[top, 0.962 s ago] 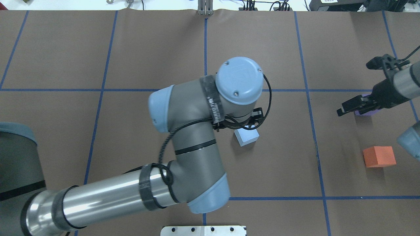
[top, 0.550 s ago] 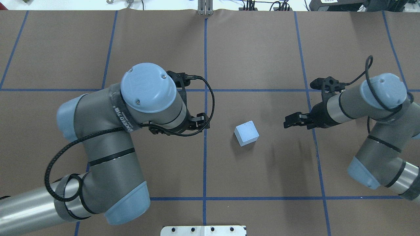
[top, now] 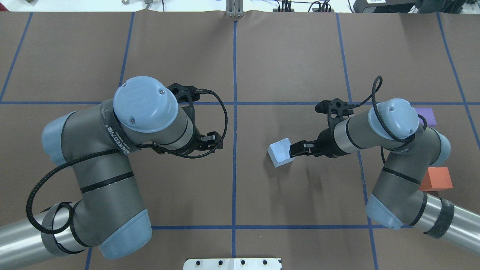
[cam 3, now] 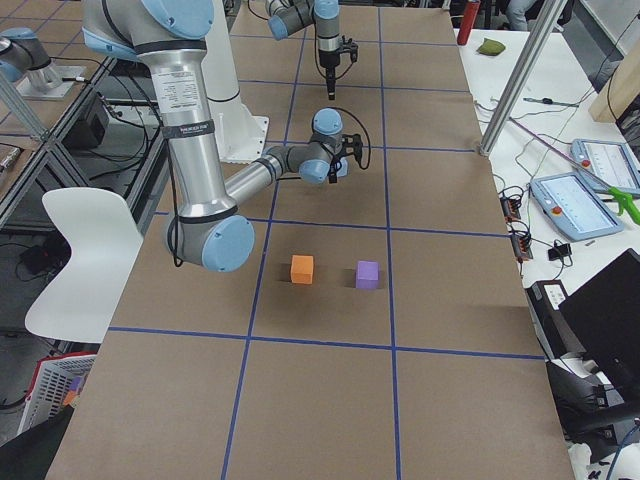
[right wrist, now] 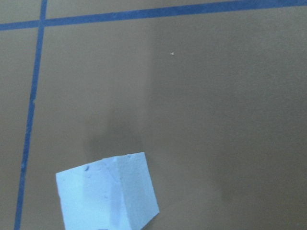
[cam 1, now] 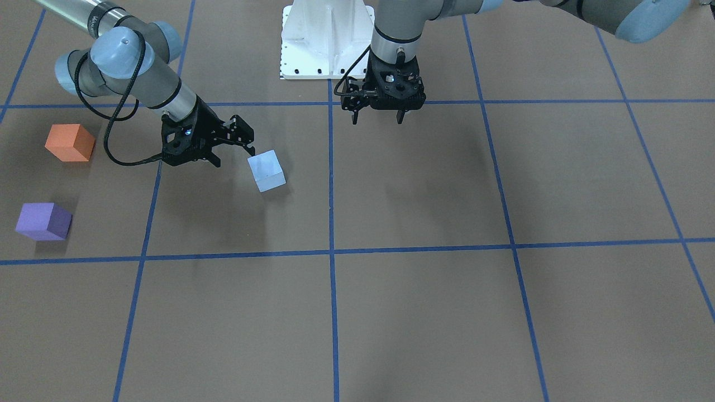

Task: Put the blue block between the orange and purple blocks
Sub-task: 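Grasp the light blue cube with the right gripper while the left gripper holds back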

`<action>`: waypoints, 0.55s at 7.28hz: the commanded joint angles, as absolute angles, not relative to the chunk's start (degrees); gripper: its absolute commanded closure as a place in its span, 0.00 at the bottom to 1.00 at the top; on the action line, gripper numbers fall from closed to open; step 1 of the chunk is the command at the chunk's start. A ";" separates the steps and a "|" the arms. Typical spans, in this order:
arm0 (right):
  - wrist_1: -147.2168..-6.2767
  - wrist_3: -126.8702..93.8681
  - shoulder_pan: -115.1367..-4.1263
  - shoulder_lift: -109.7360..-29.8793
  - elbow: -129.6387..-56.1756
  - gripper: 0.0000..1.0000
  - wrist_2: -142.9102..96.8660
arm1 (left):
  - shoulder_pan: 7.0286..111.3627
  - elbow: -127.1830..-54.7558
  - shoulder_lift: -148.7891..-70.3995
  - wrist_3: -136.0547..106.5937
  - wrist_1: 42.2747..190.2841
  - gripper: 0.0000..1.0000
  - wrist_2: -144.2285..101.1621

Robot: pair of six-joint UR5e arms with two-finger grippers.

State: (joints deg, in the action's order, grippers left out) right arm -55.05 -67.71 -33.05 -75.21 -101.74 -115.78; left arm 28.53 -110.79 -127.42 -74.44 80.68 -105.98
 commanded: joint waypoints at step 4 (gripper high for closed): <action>-70.22 -56.17 -29.02 -67.50 -101.78 0.15 -107.60 | 28.65 -109.69 -127.35 -74.44 80.95 0.00 -105.82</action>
State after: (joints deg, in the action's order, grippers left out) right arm -68.92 -57.79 -30.45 -67.88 -101.74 -110.66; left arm 28.65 -110.00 -127.35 -74.44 80.87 -105.82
